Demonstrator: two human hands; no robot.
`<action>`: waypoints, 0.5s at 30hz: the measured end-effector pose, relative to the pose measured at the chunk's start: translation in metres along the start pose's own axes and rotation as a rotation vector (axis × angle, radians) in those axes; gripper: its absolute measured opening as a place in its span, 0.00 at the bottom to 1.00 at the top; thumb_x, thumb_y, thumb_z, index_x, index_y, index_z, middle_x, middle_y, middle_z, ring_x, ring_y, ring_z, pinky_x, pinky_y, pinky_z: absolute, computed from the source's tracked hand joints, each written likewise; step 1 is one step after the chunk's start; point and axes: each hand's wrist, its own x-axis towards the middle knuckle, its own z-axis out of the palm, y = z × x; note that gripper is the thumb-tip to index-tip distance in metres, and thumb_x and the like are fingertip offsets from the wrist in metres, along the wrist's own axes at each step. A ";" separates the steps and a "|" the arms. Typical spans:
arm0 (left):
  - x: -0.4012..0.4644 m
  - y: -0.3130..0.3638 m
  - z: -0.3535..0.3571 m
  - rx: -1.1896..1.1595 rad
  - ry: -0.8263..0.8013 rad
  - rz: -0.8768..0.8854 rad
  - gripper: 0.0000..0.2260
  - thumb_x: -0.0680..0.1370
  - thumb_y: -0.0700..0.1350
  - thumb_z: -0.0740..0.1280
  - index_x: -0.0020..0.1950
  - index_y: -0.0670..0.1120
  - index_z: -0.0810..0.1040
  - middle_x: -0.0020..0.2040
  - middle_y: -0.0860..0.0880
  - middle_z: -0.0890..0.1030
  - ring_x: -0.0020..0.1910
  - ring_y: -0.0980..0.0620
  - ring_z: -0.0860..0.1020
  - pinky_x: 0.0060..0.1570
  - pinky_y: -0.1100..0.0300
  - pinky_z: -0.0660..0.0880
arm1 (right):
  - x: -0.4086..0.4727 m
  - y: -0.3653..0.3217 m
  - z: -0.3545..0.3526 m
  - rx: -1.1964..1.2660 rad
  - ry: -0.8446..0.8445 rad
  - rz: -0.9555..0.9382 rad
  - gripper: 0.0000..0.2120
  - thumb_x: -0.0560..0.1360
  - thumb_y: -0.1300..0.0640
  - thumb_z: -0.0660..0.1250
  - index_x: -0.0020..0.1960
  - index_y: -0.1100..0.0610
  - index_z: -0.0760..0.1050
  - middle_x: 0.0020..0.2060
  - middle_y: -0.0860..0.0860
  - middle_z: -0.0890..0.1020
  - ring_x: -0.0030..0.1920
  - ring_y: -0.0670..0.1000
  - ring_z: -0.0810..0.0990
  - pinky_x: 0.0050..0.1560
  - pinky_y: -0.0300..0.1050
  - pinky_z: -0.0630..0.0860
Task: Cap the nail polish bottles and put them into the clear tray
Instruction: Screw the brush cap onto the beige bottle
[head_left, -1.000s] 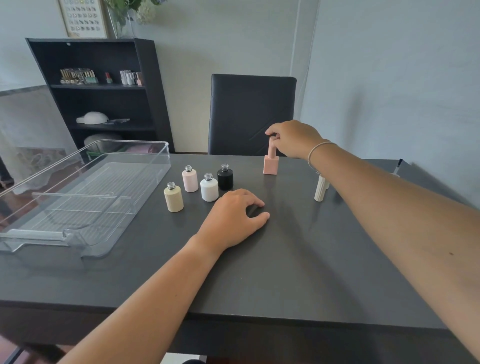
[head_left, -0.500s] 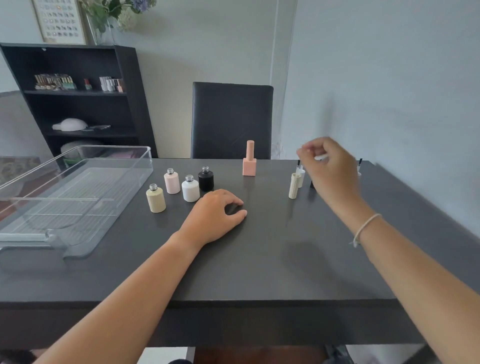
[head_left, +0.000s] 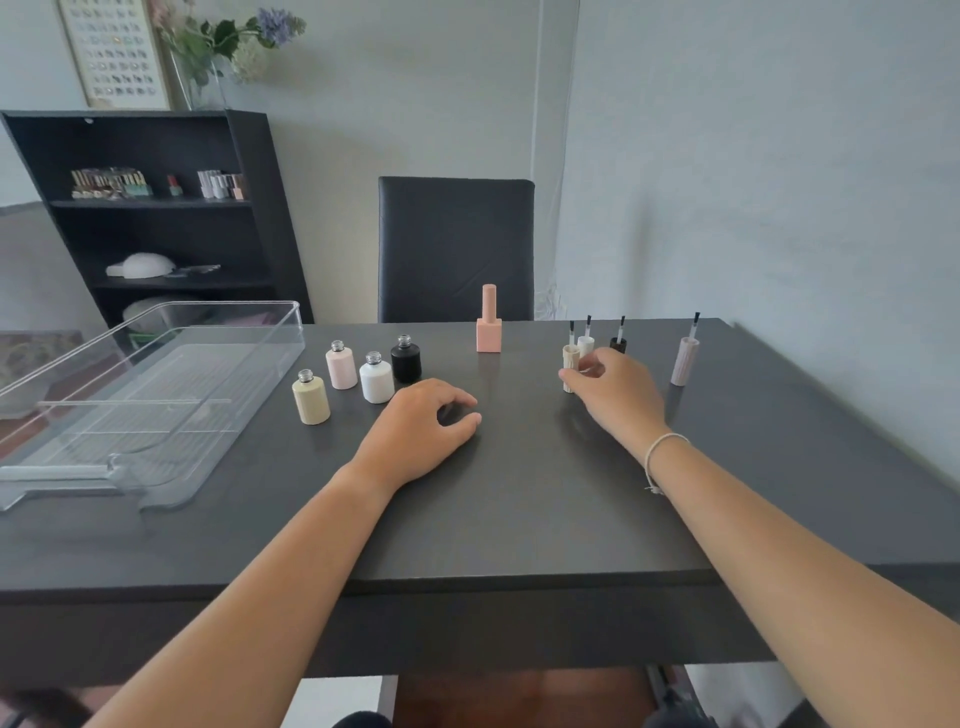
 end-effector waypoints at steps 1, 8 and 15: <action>0.000 0.000 0.000 -0.005 0.006 0.003 0.09 0.73 0.47 0.68 0.52 0.49 0.80 0.51 0.53 0.80 0.49 0.55 0.75 0.48 0.69 0.67 | -0.001 -0.001 0.001 -0.002 0.006 -0.007 0.11 0.72 0.48 0.65 0.48 0.54 0.76 0.46 0.50 0.81 0.47 0.52 0.77 0.42 0.43 0.68; -0.007 0.006 -0.014 -0.032 0.379 -0.017 0.04 0.73 0.45 0.67 0.41 0.53 0.80 0.38 0.59 0.79 0.40 0.55 0.74 0.40 0.66 0.69 | -0.014 -0.018 0.013 0.074 -0.068 -0.171 0.09 0.72 0.49 0.65 0.45 0.54 0.77 0.42 0.49 0.81 0.45 0.50 0.78 0.45 0.46 0.74; -0.020 -0.022 -0.054 0.017 0.783 -0.203 0.10 0.73 0.47 0.67 0.53 0.49 0.77 0.52 0.50 0.77 0.52 0.46 0.71 0.49 0.59 0.66 | -0.021 -0.019 0.018 0.096 -0.104 -0.289 0.08 0.72 0.49 0.66 0.44 0.53 0.76 0.40 0.46 0.80 0.42 0.46 0.76 0.38 0.39 0.70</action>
